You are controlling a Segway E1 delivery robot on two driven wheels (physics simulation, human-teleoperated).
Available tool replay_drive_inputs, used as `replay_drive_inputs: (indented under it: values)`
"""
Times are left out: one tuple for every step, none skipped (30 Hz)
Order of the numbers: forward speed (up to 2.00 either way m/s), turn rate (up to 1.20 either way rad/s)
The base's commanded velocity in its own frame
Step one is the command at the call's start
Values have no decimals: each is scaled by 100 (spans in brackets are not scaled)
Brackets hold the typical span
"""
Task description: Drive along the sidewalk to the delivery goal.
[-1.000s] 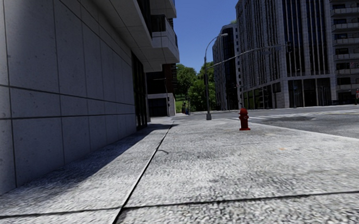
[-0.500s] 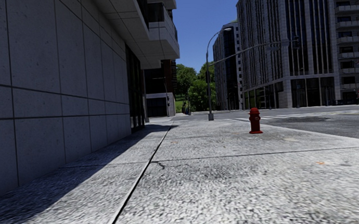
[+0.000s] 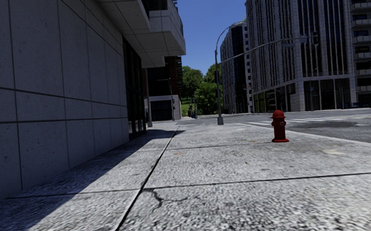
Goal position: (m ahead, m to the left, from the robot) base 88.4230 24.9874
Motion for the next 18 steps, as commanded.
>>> replay_drive_inputs:
  values:
    - [200,0]
    - [200,0]
    - [200,0]
    - [200,0]
    - [200,0]
    - [200,0]
    - [200,0]
    - [200,0]
    - [200,0]
    - [200,0]
    - [200,0]
    - [200,0]
    - [200,0]
    - [200,0]
    - [200,0]
    - [200,0]
    - [200,0]
    - [200,0]
